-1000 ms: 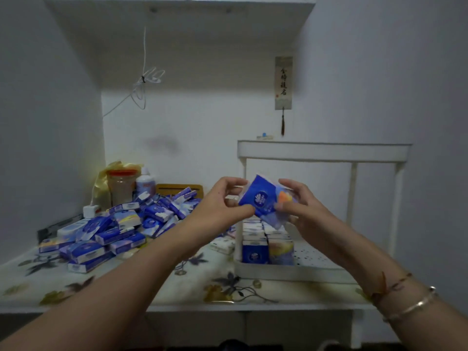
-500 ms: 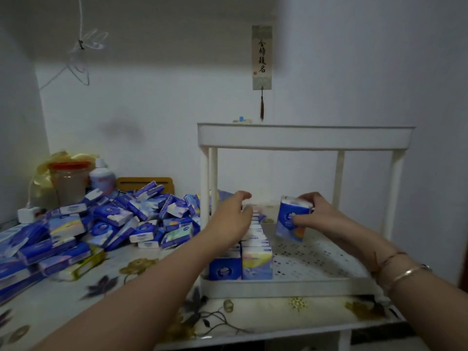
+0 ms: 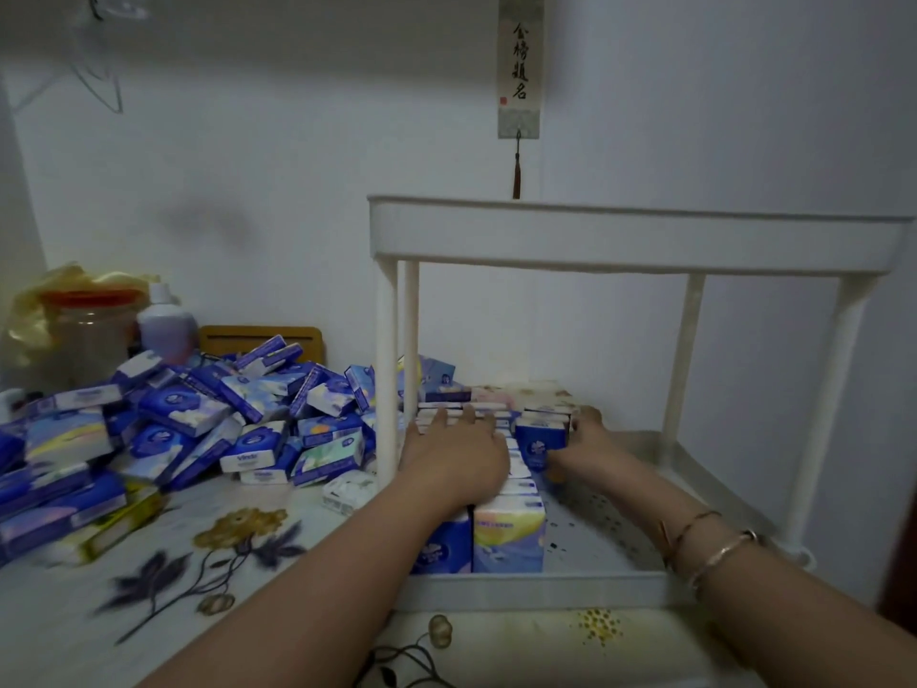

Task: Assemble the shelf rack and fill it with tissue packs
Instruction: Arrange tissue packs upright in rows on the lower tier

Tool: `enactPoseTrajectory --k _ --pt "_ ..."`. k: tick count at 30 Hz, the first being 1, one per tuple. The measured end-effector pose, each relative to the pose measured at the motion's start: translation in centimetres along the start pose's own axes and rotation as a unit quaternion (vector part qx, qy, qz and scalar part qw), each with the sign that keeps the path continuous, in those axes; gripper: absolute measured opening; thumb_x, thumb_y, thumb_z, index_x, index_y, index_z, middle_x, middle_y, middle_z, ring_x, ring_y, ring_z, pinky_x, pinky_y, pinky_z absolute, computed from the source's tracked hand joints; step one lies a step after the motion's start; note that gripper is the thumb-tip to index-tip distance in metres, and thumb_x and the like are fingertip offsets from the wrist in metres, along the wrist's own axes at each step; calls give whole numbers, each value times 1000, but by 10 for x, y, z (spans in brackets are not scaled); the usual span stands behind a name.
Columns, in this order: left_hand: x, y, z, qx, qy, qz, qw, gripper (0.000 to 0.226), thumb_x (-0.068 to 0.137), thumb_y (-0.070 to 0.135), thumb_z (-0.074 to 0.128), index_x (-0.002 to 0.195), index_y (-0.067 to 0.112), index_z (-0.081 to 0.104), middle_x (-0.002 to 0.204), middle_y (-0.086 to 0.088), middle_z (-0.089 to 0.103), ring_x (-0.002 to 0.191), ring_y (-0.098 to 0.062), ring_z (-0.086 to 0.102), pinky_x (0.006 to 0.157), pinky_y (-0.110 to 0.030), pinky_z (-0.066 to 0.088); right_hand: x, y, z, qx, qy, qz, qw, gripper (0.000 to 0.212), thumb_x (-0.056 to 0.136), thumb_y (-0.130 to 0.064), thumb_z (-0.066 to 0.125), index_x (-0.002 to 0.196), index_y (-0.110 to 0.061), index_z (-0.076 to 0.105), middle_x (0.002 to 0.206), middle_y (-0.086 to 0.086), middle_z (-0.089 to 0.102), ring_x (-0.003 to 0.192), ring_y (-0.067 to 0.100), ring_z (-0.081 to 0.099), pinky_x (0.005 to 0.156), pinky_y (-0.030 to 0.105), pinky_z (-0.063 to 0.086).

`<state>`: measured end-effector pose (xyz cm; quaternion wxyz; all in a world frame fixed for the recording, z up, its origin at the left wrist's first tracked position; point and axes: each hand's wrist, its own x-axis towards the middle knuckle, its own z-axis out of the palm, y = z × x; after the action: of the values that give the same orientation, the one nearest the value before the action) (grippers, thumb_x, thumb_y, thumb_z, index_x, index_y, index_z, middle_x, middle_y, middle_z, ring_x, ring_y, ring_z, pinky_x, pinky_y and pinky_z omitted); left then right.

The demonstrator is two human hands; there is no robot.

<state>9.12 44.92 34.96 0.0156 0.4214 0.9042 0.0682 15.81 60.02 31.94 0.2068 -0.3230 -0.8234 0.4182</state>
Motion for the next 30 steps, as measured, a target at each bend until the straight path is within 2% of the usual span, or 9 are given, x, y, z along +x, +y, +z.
enactPoseTrajectory --k 3,5,8,14,18,20,22,26,30 --pt "-1 0 1 0 1 -1 1000 53 103 38 13 154 23 7 162 1 -4 148 -27 -1 116 -54 2 0 4 -3 -39 0 37 999 49 82 1 62 125 0 39 109 18 56 84 21 54 55 26 40" --pt "-2 0 1 0 -1 -1 1000 53 104 37 12 154 23 7 162 1 -4 148 -27 -1 116 -54 2 -3 4 -1 -70 -18 21 997 30 81 2 60 111 4 55 105 20 62 86 26 60 63 27 43" --pt "-2 0 1 -2 -4 -1 1000 53 104 37 13 154 23 8 162 1 -4 148 -27 -1 117 -54 2 -3 7 8 -107 -51 -21 993 28 85 -3 56 110 8 60 110 25 65 102 37 61 78 37 48" --pt "0 0 2 -9 0 -5 1000 51 104 35 15 153 23 12 162 0 2 148 -27 3 117 -54 4 -3 9 10 -117 -74 -39 990 30 85 -3 54 113 7 58 110 25 65 103 38 60 88 44 49" --pt "-4 -1 0 -169 105 0 980 42 102 23 29 142 20 42 142 -8 49 130 -26 45 114 -46 26 -7 7 5 -121 -65 -13 990 32 84 -2 54 114 9 55 109 22 64 97 34 61 82 41 50" --pt "-14 1 -7 -277 167 16 946 39 99 14 34 134 16 51 123 -7 62 104 -19 60 102 -25 40 -13 1 -4 -138 -35 -9 990 39 86 -6 56 123 3 49 118 18 59 99 27 57 83 33 48" --pt "-28 5 -15 -323 183 51 927 38 97 8 36 129 14 54 109 0 60 76 -2 54 66 -1 39 -24 -7 -15 -130 11 -43 991 46 90 -9 54 134 -2 45 133 14 53 115 25 54 89 28 43" --pt "-66 7 -24 -362 181 97 910 33 96 5 39 117 18 61 93 2 60 52 2 46 44 -6 36 -70 -21 -29 -68 111 -189 973 31 87 -3 51 116 -12 59 116 4 62 107 17 59 78 14 41" --pt "-107 -8 -28 -387 198 98 895 27 92 3 46 91 15 70 94 7 69 82 -8 67 81 -25 55 -119 -40 -23 -11 123 -282 951 23 87 -2 49 93 -20 62 96 -9 64 82 -1 57 62 5 42"
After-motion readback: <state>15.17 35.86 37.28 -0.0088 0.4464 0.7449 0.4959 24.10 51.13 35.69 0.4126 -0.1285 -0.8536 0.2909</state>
